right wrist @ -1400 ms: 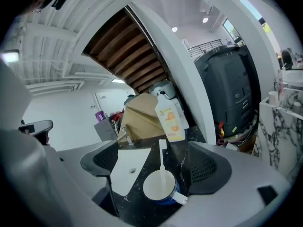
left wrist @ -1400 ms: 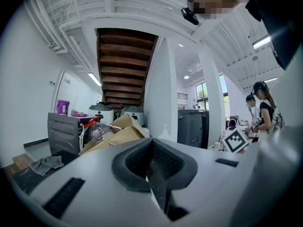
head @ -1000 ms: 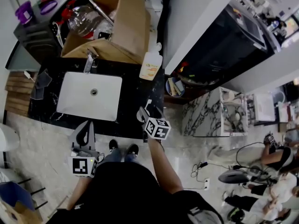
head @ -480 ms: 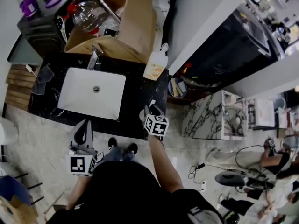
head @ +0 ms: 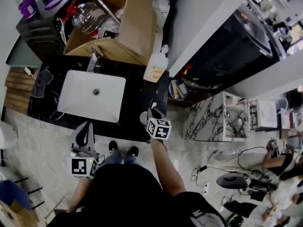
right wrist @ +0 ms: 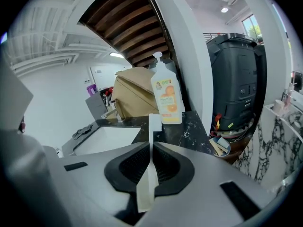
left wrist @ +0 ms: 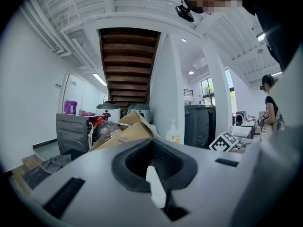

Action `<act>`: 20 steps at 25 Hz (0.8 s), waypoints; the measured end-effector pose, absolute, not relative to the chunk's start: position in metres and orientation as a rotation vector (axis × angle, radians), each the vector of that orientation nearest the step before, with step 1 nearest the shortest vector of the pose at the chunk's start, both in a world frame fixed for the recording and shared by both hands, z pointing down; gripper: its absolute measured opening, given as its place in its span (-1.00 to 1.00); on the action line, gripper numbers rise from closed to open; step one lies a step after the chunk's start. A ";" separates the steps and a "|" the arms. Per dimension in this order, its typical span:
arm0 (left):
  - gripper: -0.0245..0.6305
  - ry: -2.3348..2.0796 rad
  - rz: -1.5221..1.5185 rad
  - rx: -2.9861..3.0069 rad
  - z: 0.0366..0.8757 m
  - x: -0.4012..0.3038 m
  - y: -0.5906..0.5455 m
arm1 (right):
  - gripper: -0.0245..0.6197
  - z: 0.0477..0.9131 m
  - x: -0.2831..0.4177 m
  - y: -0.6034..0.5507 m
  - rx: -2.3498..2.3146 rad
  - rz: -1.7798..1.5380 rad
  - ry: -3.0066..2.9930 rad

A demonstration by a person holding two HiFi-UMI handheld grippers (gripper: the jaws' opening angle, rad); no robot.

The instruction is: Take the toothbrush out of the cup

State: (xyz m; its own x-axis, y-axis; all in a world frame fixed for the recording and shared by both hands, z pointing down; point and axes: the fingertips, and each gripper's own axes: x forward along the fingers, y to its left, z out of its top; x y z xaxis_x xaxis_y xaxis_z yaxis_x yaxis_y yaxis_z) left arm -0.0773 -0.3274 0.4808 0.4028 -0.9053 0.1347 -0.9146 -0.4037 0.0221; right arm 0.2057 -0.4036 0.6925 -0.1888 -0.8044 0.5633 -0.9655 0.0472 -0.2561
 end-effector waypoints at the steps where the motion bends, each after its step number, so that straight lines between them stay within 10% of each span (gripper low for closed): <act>1: -0.91 -1.659 0.147 2.561 0.479 -0.076 -0.328 | -0.80 0.690 0.206 -0.403 1.813 0.864 -2.070; 20: -0.91 -1.553 -0.009 2.665 0.447 -0.043 -0.346 | -0.80 0.469 0.230 -0.329 2.094 0.330 -2.426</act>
